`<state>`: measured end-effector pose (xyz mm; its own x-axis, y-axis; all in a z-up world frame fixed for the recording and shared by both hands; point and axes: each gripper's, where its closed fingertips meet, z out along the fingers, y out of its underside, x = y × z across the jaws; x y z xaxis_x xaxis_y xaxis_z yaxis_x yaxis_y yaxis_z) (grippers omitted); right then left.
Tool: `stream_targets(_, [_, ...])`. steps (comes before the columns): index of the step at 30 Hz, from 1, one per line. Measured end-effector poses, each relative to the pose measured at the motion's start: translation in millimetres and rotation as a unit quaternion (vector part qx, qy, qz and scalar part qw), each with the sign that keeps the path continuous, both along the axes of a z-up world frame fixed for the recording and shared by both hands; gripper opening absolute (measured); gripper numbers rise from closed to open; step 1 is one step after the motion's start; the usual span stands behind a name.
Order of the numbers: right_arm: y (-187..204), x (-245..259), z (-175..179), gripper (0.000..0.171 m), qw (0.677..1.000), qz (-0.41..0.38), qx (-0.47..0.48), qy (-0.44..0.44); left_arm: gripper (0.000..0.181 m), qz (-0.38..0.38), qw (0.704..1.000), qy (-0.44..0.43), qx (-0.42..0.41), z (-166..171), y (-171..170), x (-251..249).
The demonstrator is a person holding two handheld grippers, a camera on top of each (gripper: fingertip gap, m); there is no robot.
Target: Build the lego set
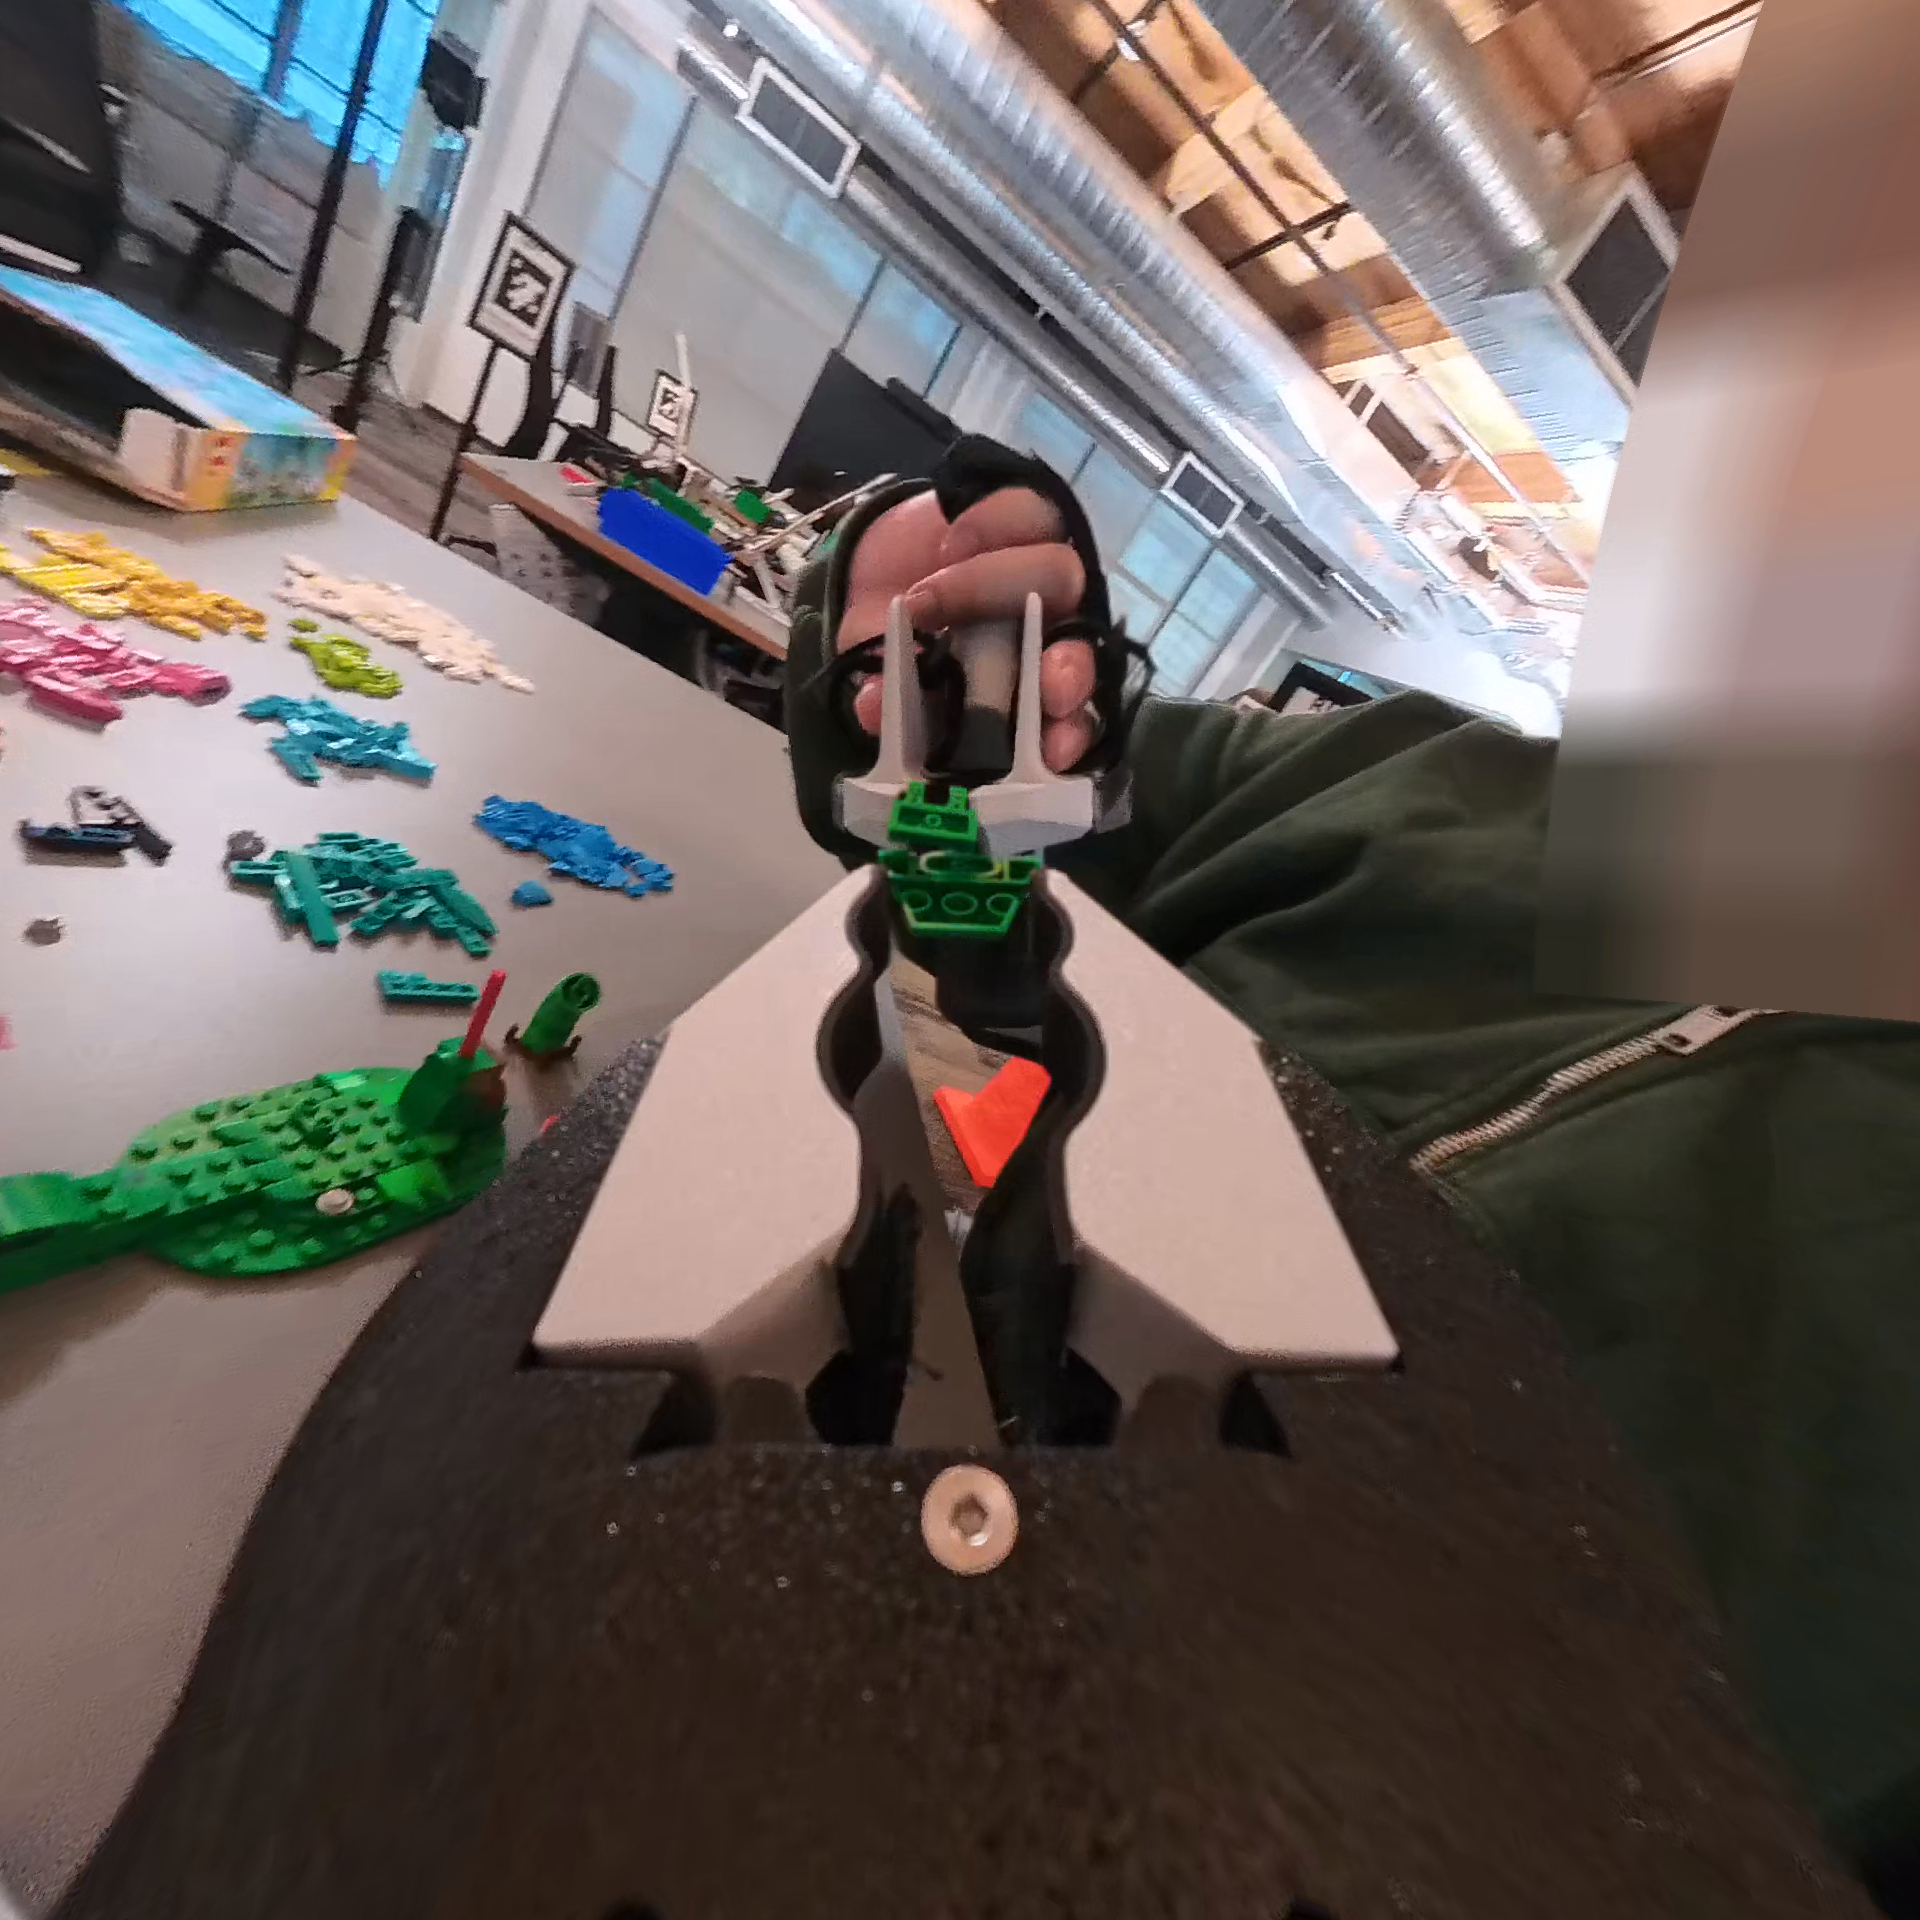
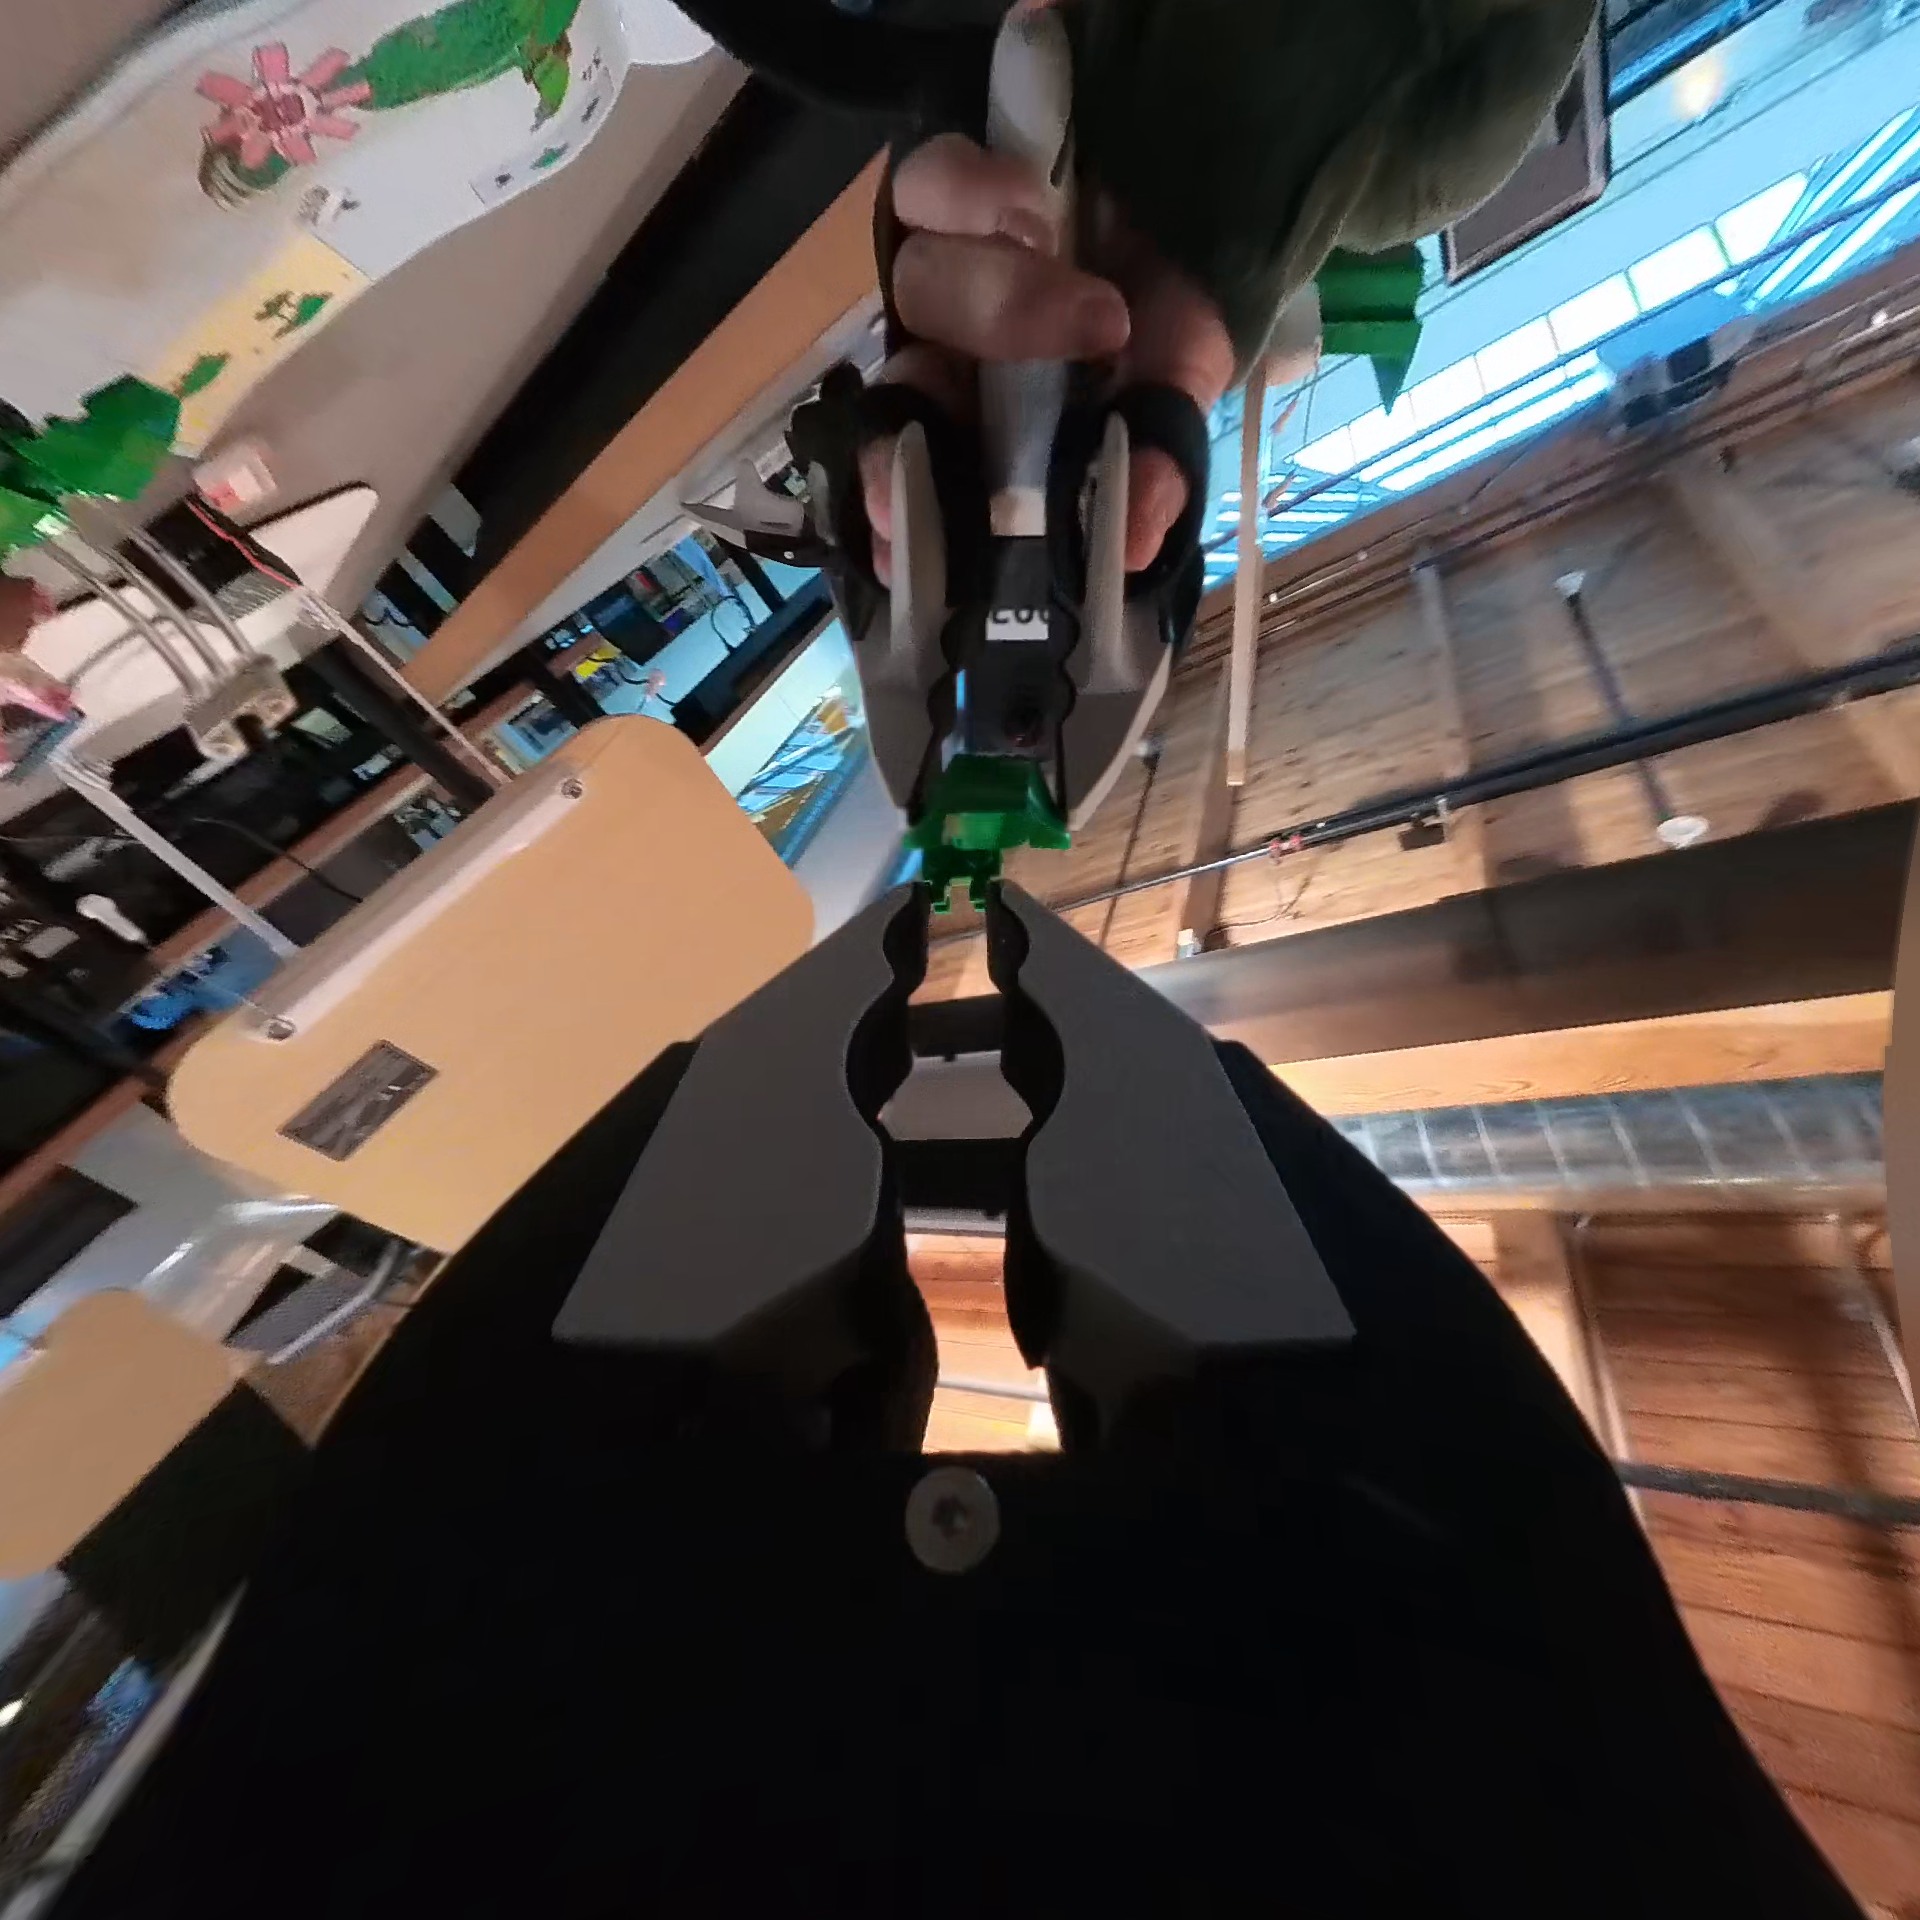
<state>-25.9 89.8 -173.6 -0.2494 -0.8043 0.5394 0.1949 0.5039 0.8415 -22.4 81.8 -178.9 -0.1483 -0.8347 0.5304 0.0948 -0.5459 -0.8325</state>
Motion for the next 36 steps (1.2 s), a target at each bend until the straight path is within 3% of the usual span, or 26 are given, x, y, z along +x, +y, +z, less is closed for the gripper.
stream_targets(10, [-12, 1, 13, 0.009, 1.0, 0.009, 0.004, 0.013, 0.024, -0.018, 0.999, -0.02, 0.035, 17, -10, 4])
stream_targets(36, [-25, 4, 16, 0.009, 0.999, 0.019, 0.041, -0.031, 0.024, -0.017, 0.998, -0.006, 0.067, 19, -19, 6])
